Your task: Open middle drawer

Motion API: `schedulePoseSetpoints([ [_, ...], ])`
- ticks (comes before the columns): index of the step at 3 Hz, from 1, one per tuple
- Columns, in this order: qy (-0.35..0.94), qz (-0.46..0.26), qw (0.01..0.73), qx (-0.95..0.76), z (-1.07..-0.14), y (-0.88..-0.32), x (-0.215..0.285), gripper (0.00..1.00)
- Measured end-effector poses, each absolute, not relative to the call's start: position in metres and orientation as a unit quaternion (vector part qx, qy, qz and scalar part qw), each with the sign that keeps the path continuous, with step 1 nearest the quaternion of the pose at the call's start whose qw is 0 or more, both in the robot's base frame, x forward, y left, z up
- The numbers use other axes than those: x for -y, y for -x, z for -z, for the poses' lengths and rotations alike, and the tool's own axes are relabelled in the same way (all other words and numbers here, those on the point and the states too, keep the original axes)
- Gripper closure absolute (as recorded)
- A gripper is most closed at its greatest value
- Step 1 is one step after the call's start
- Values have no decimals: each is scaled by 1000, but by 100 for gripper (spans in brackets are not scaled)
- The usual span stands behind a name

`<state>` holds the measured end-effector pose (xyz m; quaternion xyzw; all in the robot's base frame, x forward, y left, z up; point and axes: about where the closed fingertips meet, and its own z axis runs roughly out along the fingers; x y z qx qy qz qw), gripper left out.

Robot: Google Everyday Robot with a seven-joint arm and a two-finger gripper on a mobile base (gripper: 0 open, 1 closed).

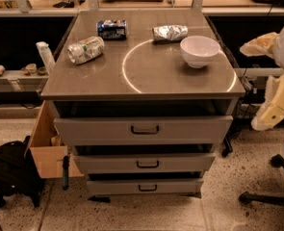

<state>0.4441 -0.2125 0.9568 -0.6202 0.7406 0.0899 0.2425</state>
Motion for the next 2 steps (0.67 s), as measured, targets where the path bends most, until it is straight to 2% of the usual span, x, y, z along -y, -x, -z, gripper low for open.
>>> schedulePoseSetpoints([
  [1,630,-135,266,-717,-958,-443,205,0],
  [2,630,-135,266,-717,-958,-443,205,0],
])
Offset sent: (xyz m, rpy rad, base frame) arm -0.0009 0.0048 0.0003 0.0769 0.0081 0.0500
